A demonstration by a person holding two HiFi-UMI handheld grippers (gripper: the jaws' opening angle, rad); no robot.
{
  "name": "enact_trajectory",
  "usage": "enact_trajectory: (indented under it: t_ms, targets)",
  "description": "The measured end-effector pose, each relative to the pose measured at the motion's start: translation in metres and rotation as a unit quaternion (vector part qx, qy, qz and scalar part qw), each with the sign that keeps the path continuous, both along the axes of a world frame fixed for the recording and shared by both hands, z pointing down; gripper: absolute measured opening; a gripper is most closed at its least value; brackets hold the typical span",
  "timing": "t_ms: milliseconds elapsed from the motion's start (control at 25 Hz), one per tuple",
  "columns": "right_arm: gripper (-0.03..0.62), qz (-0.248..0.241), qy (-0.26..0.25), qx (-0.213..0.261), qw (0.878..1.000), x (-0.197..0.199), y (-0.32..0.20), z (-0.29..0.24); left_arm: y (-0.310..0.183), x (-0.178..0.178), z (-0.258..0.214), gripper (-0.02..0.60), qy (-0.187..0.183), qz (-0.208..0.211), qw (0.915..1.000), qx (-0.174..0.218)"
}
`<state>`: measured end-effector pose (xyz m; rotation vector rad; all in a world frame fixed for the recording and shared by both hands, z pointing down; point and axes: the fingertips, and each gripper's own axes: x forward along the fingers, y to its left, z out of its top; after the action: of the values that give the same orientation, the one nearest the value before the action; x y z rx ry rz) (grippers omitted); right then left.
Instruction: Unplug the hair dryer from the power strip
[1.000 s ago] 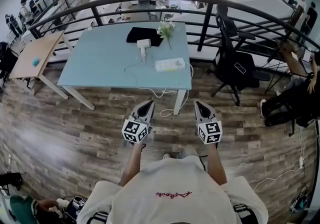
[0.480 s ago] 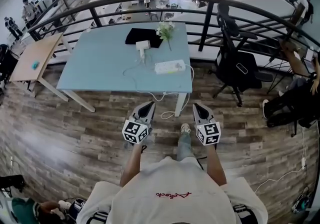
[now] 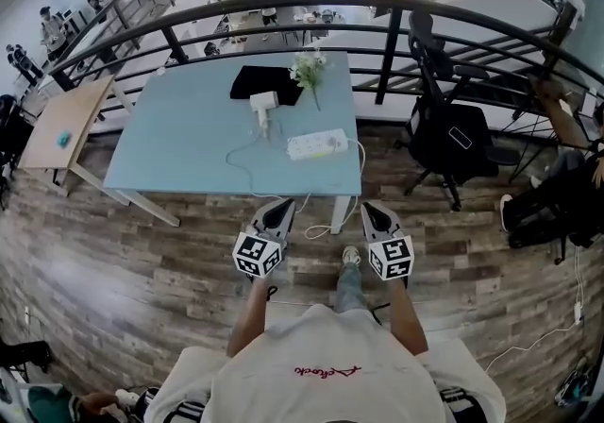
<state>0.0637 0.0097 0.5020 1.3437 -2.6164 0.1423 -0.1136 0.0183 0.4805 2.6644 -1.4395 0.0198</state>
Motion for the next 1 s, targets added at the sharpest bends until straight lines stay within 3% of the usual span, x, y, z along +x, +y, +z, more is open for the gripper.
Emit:
enact_trajectory:
  t_ms: [1000]
  targets:
    - [0.017,-0.071,-0.017,0.003,0.997,0.002,-0.239,-0.016,-0.210,0.002,-0.021,0.008,-0.015,-0.077,0.9969,-0.002]
